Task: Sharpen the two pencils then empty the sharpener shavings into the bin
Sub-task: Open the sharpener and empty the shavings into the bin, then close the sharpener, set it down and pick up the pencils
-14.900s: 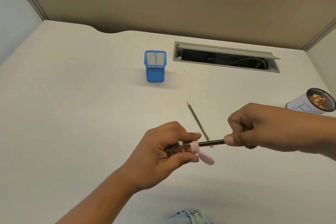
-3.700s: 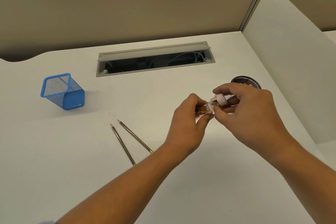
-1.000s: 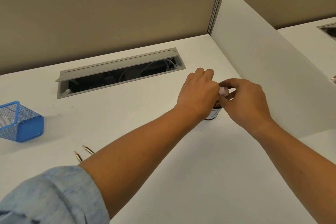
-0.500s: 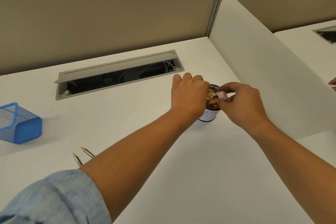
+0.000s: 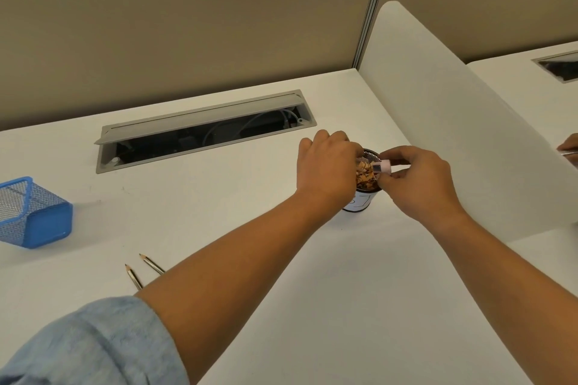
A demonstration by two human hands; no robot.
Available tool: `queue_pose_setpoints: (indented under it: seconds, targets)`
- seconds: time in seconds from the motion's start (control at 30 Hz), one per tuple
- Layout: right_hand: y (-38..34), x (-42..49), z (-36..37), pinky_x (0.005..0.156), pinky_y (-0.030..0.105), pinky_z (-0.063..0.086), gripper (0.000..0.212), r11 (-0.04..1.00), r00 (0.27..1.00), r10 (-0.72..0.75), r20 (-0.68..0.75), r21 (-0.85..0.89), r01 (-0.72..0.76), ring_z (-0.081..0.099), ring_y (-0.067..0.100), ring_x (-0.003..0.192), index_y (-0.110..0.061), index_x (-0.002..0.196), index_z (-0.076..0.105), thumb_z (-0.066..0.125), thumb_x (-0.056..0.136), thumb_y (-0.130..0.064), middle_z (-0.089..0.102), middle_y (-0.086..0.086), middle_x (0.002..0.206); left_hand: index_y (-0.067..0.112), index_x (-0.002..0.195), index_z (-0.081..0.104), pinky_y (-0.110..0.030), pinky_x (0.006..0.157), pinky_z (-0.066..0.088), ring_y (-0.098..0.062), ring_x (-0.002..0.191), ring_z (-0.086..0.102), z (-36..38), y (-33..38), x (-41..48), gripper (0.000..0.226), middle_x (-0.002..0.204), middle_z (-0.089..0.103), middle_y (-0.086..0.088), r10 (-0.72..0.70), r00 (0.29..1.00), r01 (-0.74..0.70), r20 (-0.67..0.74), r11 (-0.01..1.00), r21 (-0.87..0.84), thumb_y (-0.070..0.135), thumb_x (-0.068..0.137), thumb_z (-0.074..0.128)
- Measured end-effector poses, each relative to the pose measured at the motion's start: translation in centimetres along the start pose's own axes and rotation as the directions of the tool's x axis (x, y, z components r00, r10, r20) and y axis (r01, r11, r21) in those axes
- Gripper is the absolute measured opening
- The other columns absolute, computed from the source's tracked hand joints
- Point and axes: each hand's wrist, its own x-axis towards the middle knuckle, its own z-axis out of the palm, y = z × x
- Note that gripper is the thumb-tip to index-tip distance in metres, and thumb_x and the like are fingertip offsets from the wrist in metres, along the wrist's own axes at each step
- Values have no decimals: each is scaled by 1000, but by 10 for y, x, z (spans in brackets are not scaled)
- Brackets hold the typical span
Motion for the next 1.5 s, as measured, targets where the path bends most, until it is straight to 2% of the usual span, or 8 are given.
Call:
queue_pose_setpoints:
  seconds: [0.37, 0.7, 0.77, 0.9, 1.03, 1.13, 1.3, 1.5]
  targets:
    - [-8, -3, -7, 79, 34, 57, 20, 964, 990, 108, 86, 235, -126, 75, 23, 86, -20, 103, 75, 76, 83, -15, 76, -1, 102, 32, 118, 68, -37, 84, 47, -23, 102, 62, -3, -10, -10, 35, 110, 72, 4, -139, 989, 148, 55, 960, -240, 16, 87, 70]
    - [-46, -38, -17, 56, 10, 43, 23, 965, 973, -20, 231, 259, -42, 69, 5, 64, -25, 102, 77, 80, 82, -16, 75, -12, 70, 32, 119, 68, -40, 88, 55, -14, 96, 63, -32, -32, -63, 32, 109, 69, 10, -153, 980, 198, 129, 826, -527, 24, 88, 73]
    - [-53, -49, -17, 56, 16, 47, 23, 967, 958, -59, 279, 254, -15, 67, 6, 59, -28, 101, 77, 80, 82, -16, 76, -9, 68, 32, 119, 68, -38, 87, 56, -10, 90, 61, -41, -38, -79, 34, 106, 68, 12, -167, 976, 219, 142, 776, -591, 24, 87, 75]
    - [-75, -80, -14, 48, 13, 45, 23, 969, 921, -130, 368, 245, 39, 60, 6, 51, -36, 97, 77, 81, 81, -19, 73, -4, 63, 32, 119, 71, -17, 78, 51, -4, 81, 58, -61, -52, -124, 36, 99, 67, 15, -137, 980, 200, 147, 715, -670, 23, 84, 78]
    - [-98, -116, -5, 58, 18, 55, 26, 954, 861, -179, 476, 297, 34, 68, 8, 61, -36, 100, 76, 83, 79, -21, 77, -11, 78, 33, 114, 73, -2, 69, 40, 2, 75, 55, -82, -74, -174, 35, 91, 65, 21, -154, 981, 195, 122, 678, -709, 22, 82, 80]
    - [-112, -147, 7, 59, 23, 57, 28, 939, 817, -212, 536, 342, 19, 68, 11, 62, -35, 99, 75, 84, 78, -19, 77, -11, 88, 35, 113, 73, -3, 69, 41, 4, 76, 57, -93, -88, -218, 33, 89, 64, 25, -171, 975, 218, 139, 646, -731, 23, 82, 80]
    - [-120, -198, 29, 63, 21, 54, 34, 941, 741, -215, 636, 339, -18, 68, 10, 62, -40, 99, 74, 81, 76, -17, 76, -4, 78, 42, 112, 72, -6, 66, 40, 2, 71, 56, -104, -108, -281, 30, 85, 63, 22, -176, 959, 284, 224, 610, -740, 26, 86, 76]
    - [-138, -236, 48, 73, 19, 57, 19, 914, 688, -317, 653, 405, 36, 74, 11, 85, -39, 97, 75, 79, 79, -42, 77, -16, 96, 42, 106, 68, -11, 65, 42, -3, 74, 55, -115, -125, -328, 16, 83, 61, 18, -160, 938, 335, 307, 642, -690, 40, 90, 68]
